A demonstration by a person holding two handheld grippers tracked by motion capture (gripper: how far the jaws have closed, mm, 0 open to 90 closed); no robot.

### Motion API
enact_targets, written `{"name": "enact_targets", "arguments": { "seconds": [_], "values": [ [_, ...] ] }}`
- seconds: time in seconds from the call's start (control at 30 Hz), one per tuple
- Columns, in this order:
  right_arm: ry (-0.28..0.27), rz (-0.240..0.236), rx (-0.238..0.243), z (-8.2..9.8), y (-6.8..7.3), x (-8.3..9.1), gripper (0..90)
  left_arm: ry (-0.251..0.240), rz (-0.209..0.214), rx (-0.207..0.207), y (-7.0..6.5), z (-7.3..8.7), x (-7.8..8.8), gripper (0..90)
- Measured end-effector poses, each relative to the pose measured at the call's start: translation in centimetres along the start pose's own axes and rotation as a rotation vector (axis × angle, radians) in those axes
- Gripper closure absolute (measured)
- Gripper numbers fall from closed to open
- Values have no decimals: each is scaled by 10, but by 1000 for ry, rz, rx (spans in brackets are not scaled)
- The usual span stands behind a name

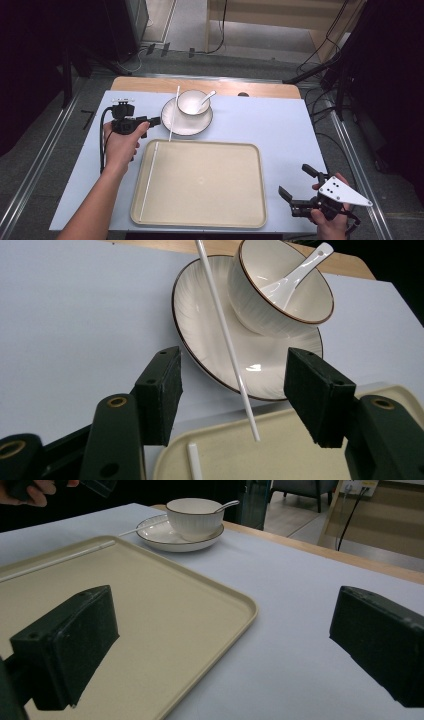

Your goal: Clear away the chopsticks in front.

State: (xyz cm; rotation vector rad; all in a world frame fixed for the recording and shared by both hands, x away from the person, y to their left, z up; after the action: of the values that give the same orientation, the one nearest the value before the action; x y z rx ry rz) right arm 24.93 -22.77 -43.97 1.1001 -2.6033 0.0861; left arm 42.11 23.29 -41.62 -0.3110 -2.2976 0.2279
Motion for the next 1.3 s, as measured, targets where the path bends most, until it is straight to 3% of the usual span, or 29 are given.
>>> {"name": "enact_targets", "arguments": {
  "seconds": [0.3, 0.37, 0.43, 0.57, 0.9, 1.07, 1.3],
  "values": [
    [4, -1, 4, 0, 0, 0, 0, 26, 6, -1, -1, -19, -20, 508],
    [4, 0, 4, 0, 0, 0, 0, 10, -11, -7, -1, -24, -24, 556],
    [5, 0, 5, 0, 0, 0, 0, 13, 10, 4, -1, -29, -30, 575],
    [6, 0, 7, 1, 0, 0, 0, 31, 10, -6, -2, -36, -42, 590],
    [12, 6, 3, 2, -2, -1, 0, 108, 5, -3, -5, -49, -73, 611],
    [11, 4, 6, 2, -2, -1, 0, 172, -35, -48, -8, -48, -86, 659],
    [14, 5, -1, 3, -3, -1, 0, 231, -50, -49, -8, -44, -99, 683]
  ]
}}
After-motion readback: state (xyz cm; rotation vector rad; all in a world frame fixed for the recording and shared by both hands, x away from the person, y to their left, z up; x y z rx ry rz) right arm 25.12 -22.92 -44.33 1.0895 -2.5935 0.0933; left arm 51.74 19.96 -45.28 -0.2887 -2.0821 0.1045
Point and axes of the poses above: each handheld gripper's, and its own axes: x roughly backward along the jaws, z roughly out of its underside, y roughly to its left, the point moved 6 cm from there along -x, roughly forward along the jaws, and after that the axes turned 7 degrees about -z, right-handed, at the moved point
